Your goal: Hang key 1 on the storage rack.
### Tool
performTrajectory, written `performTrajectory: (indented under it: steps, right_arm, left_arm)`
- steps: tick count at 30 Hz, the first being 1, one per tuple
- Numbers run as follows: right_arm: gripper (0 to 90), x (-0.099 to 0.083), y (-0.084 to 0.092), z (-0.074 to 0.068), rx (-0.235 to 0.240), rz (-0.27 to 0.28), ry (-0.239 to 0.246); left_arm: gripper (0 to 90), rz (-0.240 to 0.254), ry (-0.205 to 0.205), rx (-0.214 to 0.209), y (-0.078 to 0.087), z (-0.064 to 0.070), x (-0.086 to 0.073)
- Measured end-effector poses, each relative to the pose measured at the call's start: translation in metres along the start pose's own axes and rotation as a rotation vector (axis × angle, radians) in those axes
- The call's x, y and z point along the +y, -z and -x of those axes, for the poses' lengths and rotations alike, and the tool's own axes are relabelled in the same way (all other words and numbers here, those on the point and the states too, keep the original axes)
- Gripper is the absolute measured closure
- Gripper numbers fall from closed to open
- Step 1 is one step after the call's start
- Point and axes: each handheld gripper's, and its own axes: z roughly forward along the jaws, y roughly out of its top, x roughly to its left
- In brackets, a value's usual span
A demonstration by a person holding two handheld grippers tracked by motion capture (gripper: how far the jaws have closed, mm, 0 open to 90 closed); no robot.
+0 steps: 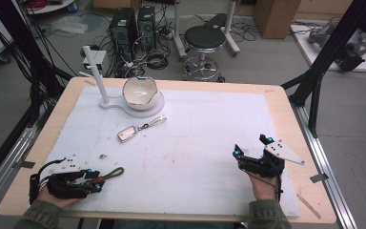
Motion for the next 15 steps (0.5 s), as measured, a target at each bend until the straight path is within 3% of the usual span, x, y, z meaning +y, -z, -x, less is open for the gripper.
performTrajectory:
  steps: [6, 15]
  right_arm:
    - [0.9, 0.0001, 0.0007, 0.0005, -0.004, 0.005, -0.002]
    - [0.9, 0.0001, 0.0006, 0.0003, -0.004, 0.005, -0.001]
  left_arm:
    - [59.0, -0.031, -0.005, 0.041, -0.0022, -0.0025, -0.0032]
    - [71.0, -0.032, -0.027, 0.058, -0.0019, -0.0032, -0.0042]
